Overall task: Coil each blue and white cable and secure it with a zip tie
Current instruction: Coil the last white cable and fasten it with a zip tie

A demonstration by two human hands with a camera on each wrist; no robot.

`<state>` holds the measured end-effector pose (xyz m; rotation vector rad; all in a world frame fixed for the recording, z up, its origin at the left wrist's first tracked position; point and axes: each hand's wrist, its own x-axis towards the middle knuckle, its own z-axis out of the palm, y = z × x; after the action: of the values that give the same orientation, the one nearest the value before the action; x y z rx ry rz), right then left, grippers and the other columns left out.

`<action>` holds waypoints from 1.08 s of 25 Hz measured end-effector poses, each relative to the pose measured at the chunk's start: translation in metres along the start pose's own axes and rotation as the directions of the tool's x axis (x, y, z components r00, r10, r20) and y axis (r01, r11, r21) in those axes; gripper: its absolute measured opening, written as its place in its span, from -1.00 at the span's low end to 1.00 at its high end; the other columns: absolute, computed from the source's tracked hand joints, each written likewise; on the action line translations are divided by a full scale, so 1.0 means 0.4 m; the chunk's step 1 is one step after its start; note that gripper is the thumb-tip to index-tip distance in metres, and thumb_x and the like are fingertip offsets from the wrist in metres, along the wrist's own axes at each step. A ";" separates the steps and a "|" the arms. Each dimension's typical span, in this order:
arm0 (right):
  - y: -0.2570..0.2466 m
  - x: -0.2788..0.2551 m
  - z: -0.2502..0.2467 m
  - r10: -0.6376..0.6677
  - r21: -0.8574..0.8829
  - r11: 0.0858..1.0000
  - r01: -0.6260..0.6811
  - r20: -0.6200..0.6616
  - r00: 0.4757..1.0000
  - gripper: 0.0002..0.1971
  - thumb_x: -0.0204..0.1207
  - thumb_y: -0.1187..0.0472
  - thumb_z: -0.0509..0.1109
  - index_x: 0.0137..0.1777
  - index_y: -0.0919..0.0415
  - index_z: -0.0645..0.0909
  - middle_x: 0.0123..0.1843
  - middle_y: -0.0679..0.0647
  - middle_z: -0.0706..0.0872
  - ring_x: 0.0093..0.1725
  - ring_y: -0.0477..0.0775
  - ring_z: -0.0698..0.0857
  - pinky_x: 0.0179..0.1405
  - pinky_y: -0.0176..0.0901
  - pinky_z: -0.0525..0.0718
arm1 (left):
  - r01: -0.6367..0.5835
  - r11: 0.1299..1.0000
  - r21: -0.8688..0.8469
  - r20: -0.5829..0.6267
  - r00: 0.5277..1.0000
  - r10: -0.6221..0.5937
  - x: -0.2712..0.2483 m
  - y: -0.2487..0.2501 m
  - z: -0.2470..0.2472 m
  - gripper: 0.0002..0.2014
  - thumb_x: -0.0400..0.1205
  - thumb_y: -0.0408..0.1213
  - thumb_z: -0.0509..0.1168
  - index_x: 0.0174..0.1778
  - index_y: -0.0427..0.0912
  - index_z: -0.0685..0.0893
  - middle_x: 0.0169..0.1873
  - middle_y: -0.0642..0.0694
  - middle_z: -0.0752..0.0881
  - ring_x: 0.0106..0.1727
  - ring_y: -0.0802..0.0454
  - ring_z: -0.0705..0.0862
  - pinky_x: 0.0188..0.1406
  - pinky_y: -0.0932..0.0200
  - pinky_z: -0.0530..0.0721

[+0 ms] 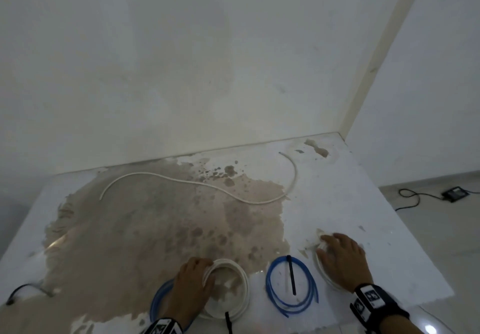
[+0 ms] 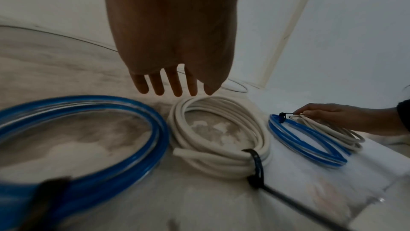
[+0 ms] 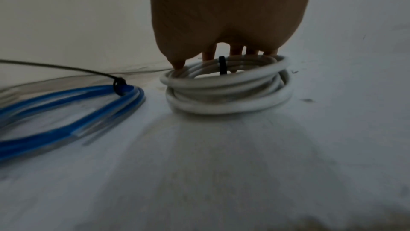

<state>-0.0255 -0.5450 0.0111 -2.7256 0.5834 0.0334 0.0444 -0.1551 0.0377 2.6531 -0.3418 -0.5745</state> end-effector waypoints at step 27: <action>-0.220 0.228 -0.160 -0.356 0.263 0.892 0.367 -0.089 0.930 -0.59 0.67 -0.01 0.30 0.51 -0.12 0.47 0.53 0.03 0.46 0.42 0.04 0.49 0.33 -0.02 0.48 | -0.395 0.836 -0.382 -0.041 0.910 0.412 0.268 0.431 -0.181 -0.73 0.76 -0.12 0.17 -0.12 -0.01 0.75 -0.50 0.17 0.52 -0.46 0.26 0.45 -0.39 0.40 0.39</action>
<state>0.0902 -0.5278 0.0919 -2.5176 0.0706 -0.1815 0.1455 -0.3184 0.1361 2.1078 -0.7064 -0.4986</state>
